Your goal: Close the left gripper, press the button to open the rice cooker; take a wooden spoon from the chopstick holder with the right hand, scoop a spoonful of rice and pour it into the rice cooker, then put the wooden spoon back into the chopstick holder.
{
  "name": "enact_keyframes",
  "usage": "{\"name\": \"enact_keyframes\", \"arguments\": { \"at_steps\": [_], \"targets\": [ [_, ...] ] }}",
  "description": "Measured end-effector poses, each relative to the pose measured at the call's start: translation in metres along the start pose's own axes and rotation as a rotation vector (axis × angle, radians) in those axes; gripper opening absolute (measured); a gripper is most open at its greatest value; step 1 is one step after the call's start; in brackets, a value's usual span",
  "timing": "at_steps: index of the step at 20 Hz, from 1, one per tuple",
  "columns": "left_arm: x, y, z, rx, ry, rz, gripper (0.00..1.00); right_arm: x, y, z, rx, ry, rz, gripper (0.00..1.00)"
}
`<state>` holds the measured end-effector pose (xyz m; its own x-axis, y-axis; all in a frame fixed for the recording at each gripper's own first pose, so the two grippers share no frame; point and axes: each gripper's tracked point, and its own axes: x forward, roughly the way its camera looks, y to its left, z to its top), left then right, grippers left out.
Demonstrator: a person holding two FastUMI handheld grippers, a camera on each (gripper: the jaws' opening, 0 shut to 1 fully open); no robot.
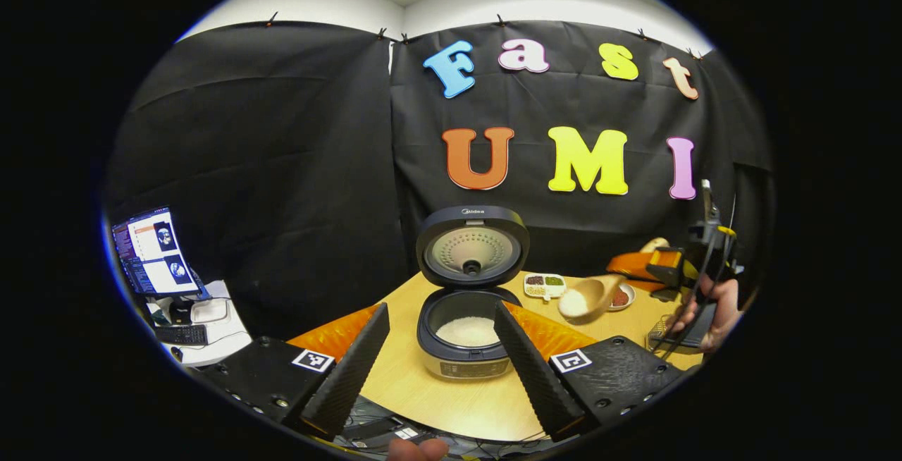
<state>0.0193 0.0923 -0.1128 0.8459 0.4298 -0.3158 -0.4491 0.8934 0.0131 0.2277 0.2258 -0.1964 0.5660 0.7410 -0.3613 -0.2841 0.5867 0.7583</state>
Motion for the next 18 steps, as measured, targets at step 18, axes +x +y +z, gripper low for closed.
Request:
{"name": "enact_keyframes", "arguments": {
  "at_steps": [18],
  "targets": [
    [-0.016,0.041,-0.008,-0.03,-0.003,0.018,0.96,0.147,0.038,-0.068,-0.754,0.082,-0.16,0.1]
  ]
}}
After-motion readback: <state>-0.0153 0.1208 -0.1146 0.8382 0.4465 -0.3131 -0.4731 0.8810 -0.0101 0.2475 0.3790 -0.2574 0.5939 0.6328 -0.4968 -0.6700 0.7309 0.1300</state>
